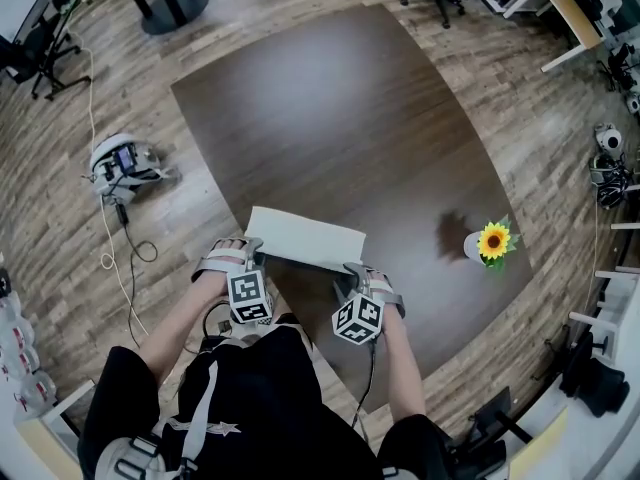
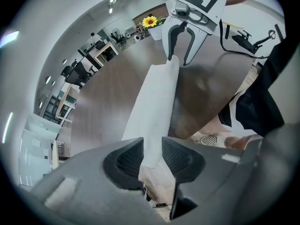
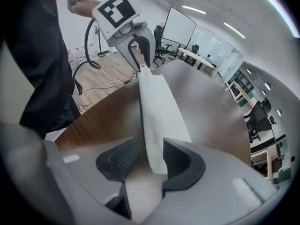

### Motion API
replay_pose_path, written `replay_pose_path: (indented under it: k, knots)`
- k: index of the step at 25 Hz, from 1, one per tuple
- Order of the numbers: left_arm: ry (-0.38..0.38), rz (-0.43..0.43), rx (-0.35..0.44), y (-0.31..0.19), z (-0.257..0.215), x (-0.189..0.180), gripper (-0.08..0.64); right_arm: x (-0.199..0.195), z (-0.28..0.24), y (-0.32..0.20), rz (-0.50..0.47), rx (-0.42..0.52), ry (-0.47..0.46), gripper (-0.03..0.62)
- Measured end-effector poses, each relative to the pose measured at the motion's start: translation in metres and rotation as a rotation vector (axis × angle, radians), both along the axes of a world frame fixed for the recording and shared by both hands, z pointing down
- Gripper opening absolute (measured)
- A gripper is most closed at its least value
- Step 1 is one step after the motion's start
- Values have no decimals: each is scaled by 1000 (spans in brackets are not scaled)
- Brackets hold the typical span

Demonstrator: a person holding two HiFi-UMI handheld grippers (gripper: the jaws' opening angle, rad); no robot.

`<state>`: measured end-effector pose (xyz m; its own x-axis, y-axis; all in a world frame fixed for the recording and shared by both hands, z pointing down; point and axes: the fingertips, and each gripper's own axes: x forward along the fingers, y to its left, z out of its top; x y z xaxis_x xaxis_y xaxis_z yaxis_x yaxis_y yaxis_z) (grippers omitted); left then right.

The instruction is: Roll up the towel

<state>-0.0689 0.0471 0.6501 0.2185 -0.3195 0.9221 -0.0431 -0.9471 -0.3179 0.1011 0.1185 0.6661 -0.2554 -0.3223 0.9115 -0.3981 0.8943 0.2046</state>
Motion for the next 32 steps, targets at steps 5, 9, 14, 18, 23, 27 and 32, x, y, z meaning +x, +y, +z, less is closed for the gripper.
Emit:
replay_pose_path:
  k: [5,9,14,18,23,27,32]
  knots:
    - [-13,6,-27,14,13,-2,132,-3,12,14,-5,-27,-3,167]
    - [-23,4,-34,12,19,-4,127,-2,19,11,-4,-38,6,167]
    - [-38,12,-35,1,26,0,121,2,26,1,-13,-35,16,164]
    - [-54,30,-38,-2,31,1,101,4,29,-5,-25,-25,29,147]
    - [-60,46,-46,-4,36,3,83,7,30,-15,-36,-4,37,92]
    - [-67,55,-48,-1,38,2,60,6,32,-14,-47,3,50,75]
    - [-70,56,-38,4,34,-1,38,6,29,-9,-43,12,67,54]
